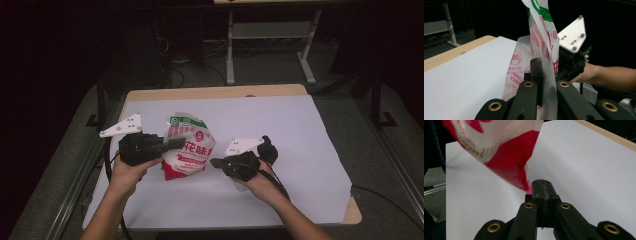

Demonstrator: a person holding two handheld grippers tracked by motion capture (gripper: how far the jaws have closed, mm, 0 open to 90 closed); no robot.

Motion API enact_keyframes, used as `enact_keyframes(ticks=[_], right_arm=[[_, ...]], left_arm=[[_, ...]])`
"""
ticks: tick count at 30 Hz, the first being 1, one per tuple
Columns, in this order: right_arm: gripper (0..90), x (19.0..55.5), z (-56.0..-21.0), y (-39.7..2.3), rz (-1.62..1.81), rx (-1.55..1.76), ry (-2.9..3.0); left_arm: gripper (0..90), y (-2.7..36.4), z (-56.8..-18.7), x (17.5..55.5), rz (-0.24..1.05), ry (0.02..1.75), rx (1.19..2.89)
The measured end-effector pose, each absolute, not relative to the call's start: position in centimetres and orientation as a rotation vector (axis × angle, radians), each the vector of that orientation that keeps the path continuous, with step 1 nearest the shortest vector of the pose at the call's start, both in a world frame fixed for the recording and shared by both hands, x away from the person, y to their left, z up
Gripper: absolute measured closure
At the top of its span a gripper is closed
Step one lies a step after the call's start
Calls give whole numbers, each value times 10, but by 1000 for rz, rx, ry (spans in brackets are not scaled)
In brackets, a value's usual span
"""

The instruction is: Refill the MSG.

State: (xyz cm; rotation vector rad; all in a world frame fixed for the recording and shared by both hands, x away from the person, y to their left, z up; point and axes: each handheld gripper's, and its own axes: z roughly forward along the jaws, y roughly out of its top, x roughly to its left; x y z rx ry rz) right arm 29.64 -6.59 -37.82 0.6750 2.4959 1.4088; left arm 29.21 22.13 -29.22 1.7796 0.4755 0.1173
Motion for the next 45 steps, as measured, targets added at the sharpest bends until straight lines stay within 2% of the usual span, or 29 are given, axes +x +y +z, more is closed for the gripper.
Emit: enact_keyframes(ticks=[9, 38, 45], right_arm=[[900, 301, -378, -54, 1423, 682, 2469], [900, 273, -393, -43, 1540, 611, 2382], [900, 270, -395, -41, 1544, 607, 2396]], left_arm=[[900, 216, -288, 289, 101, 462, 1767], [900, 179, -282, 307, 84, 486, 1693], [900, 169, -282, 311, 73, 481, 1724]])
